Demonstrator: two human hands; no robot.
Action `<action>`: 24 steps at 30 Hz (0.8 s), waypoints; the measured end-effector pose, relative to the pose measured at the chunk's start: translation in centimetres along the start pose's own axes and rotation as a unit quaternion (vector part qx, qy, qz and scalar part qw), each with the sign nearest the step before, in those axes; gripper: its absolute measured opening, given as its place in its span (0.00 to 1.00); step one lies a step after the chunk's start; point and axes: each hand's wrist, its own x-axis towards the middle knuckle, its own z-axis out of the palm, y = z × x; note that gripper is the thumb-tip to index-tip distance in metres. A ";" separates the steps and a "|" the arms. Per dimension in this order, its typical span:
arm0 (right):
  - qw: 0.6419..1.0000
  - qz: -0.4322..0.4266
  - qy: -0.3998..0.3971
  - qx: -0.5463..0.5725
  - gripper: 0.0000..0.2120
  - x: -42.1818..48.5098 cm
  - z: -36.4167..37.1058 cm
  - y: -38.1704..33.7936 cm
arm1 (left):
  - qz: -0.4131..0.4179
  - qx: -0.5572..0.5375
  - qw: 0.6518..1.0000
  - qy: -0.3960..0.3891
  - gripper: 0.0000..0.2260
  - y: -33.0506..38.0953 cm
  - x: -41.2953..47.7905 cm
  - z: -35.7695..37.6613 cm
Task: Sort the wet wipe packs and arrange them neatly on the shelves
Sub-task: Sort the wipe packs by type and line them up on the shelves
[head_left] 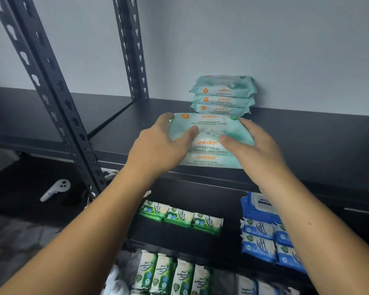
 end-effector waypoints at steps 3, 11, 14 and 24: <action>0.997 -0.012 0.021 -0.077 0.34 -0.7 -0.2 0.1 | 0.065 0.127 0.989 0.049 0.32 -0.9 -1.0 -0.3; 0.943 -0.200 0.025 -0.264 0.31 -3.2 0.4 1.0 | 0.348 0.152 0.923 0.065 0.29 -3.7 -1.0 2.2; 0.925 -0.233 0.031 -0.299 0.31 -2.9 0.8 1.8 | 0.351 0.112 0.926 0.083 0.28 -4.6 -0.7 2.9; 0.918 -0.268 -0.040 -0.291 0.30 2.0 6.8 -1.2 | 0.296 0.115 0.943 0.101 0.27 -8.8 4.2 -0.6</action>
